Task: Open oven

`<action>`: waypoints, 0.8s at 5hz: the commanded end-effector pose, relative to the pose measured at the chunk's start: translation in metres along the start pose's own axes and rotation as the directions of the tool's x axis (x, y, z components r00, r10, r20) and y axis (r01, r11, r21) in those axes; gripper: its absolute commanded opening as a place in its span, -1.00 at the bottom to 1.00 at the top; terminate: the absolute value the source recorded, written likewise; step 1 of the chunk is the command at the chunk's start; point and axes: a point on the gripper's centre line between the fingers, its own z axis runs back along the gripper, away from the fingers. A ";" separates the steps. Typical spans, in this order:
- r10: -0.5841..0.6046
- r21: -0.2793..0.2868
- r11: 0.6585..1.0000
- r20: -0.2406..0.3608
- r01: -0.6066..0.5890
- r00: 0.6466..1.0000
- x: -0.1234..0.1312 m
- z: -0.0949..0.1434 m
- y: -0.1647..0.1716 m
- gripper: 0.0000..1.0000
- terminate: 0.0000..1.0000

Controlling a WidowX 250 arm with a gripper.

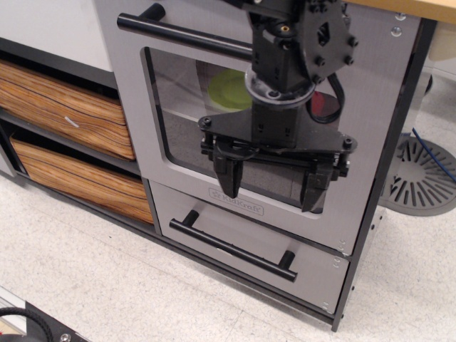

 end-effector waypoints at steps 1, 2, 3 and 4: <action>0.000 0.000 1.000 0.000 0.000 1.000 0.000 0.000 0.000 1.00 -1.00; 0.179 -0.047 0.983 0.001 -0.179 0.984 0.019 0.013 0.020 1.00 -1.00; 0.351 -0.090 0.933 0.022 -0.348 0.936 0.042 0.026 0.044 1.00 -1.00; 0.517 -0.149 0.851 0.061 -0.504 0.854 0.060 0.039 0.068 1.00 -1.00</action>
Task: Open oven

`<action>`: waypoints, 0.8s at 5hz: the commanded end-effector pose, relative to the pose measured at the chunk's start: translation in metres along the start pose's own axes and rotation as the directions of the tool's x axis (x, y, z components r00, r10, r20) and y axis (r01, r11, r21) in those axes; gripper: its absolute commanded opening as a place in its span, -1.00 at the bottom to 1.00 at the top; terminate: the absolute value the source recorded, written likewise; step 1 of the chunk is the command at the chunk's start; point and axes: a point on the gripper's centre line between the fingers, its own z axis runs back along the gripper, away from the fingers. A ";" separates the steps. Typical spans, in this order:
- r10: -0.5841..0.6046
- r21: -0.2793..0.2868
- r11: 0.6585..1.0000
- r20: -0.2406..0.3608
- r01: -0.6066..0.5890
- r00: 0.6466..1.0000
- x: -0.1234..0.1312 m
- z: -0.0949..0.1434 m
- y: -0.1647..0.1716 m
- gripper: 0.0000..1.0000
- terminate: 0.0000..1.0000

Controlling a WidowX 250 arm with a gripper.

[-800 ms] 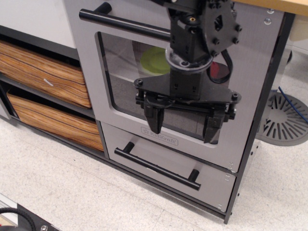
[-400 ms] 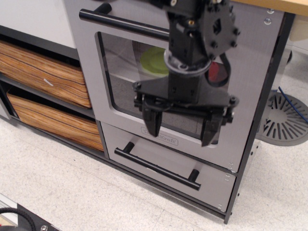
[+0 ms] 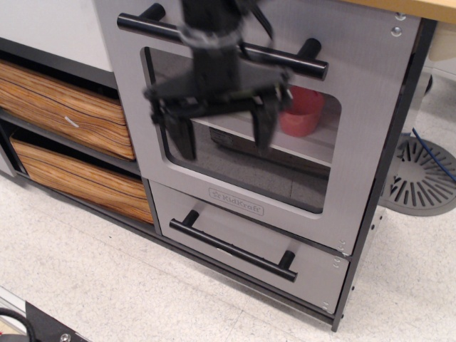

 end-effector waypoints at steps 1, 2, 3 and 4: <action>0.315 -0.173 0.940 0.109 -0.294 0.943 0.043 0.040 0.021 1.00 -1.00; 0.422 -0.220 0.895 0.136 -0.388 0.896 0.057 0.048 0.023 1.00 -1.00; 0.540 -0.266 0.829 0.155 -0.491 0.828 0.078 0.051 0.028 1.00 -1.00; 0.596 -0.261 0.797 0.189 -0.545 0.781 0.091 0.038 0.029 1.00 -1.00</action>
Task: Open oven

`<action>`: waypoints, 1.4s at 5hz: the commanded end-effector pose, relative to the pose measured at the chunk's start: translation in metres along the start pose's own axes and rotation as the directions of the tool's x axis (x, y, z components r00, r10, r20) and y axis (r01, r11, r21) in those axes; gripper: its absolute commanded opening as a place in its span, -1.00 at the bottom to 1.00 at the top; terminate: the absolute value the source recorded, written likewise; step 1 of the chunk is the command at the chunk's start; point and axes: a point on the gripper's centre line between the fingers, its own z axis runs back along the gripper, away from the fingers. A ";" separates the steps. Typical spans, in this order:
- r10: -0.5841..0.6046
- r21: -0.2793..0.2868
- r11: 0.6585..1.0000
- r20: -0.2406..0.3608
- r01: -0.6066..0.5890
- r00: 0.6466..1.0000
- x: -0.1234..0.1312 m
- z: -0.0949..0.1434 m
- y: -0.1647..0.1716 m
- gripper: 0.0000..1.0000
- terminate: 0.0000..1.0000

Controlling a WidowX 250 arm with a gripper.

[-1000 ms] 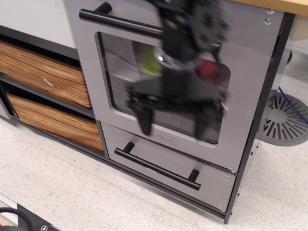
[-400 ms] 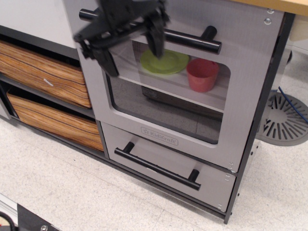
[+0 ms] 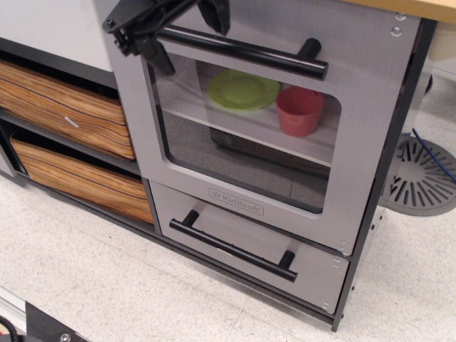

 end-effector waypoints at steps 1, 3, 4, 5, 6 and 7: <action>0.079 -0.004 0.997 0.123 -0.079 0.989 0.021 -0.015 -0.001 1.00 -1.00; 0.114 0.055 0.991 0.098 -0.120 0.989 0.024 -0.031 0.009 1.00 -1.00; 0.066 0.044 0.997 0.060 -0.069 0.996 0.016 -0.017 0.015 1.00 -1.00; -0.012 0.026 1.000 0.044 0.011 0.999 0.009 -0.002 0.020 1.00 -1.00; -0.090 0.018 0.996 0.031 0.090 0.995 0.007 0.014 0.022 1.00 -1.00; -0.246 0.058 0.968 0.016 0.244 0.969 0.004 0.032 0.018 1.00 -1.00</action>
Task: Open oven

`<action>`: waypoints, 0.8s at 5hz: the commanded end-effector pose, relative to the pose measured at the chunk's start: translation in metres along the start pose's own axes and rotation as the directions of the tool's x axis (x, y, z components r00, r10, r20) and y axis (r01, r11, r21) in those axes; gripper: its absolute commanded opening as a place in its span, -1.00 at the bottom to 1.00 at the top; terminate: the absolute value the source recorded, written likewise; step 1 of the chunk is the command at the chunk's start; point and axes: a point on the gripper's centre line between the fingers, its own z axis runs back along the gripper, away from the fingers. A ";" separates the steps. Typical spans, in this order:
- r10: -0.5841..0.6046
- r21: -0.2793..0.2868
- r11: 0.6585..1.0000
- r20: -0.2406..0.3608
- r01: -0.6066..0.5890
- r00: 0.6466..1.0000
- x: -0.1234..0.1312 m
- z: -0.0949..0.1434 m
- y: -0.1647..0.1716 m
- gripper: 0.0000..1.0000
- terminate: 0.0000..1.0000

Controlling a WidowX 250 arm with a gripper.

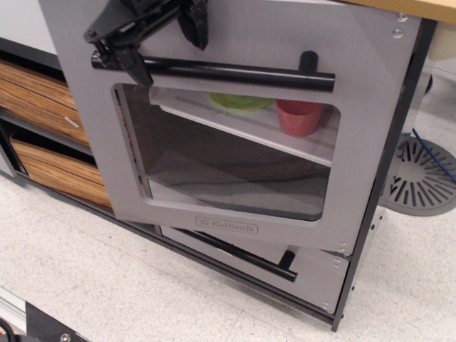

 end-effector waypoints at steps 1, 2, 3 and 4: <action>-0.246 0.029 0.969 -0.034 0.247 0.969 0.001 0.060 -0.009 1.00 -1.00; -0.290 0.053 0.954 -0.088 0.295 0.953 0.002 0.073 -0.023 1.00 -1.00; -0.300 0.037 0.951 -0.114 0.306 0.947 0.010 0.075 -0.036 1.00 -1.00; -0.298 0.118 0.947 -0.037 0.300 0.954 0.016 0.048 -0.040 1.00 -1.00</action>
